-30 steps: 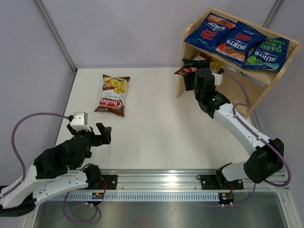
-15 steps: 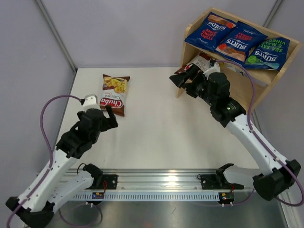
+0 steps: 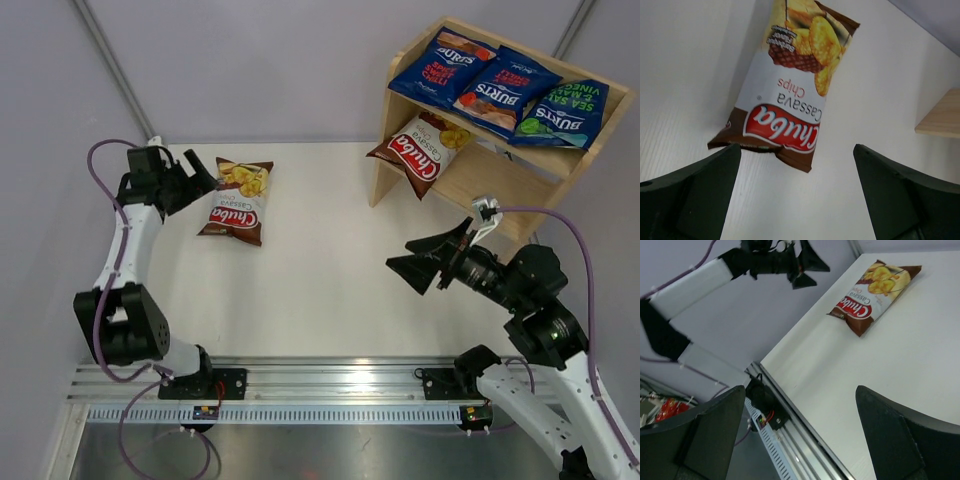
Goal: Place and organize the chips bags onto the shelf
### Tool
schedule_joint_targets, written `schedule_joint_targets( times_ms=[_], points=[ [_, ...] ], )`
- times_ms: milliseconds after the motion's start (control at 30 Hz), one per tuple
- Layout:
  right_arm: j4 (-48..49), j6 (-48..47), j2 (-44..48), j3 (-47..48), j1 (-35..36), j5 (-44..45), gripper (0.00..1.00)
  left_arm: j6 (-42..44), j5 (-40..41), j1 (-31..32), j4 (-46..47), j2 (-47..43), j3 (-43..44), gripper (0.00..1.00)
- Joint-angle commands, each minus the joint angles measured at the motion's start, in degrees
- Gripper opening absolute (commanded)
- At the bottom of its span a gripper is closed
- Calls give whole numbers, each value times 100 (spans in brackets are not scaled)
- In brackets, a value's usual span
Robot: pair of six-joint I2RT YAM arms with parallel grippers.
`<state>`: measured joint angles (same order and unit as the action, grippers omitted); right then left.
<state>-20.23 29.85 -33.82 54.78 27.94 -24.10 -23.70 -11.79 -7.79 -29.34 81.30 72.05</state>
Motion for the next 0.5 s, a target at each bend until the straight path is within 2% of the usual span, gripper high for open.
schedule_joint_targets(
  times_ms=[0, 33, 167, 267, 400, 467],
  points=[
    [-130, -163, 595, -327, 1, -946, 100, -125, -1394, -670, 673, 814, 414, 99],
    [-148, -198, 727, -398, -8, -1165, 99, -134, -1805, -828, 762, 1052, 598, 99],
    [-534, -374, 1394, -556, 0, -1106, 100, 610, -2046, -856, 114, 2090, 1608, 99],
    [-334, -260, 1624, -810, 1, -1342, 100, 919, -2414, -891, -133, 2697, 2005, 99],
    [-43, -67, 1537, -1083, 1, -1816, 99, 1114, -3125, -891, -142, 3216, 2251, 99],
    [158, 30, 1371, -1224, -8, -2036, 99, 1157, -3146, -882, -203, 3489, 2392, 99]
  ],
)
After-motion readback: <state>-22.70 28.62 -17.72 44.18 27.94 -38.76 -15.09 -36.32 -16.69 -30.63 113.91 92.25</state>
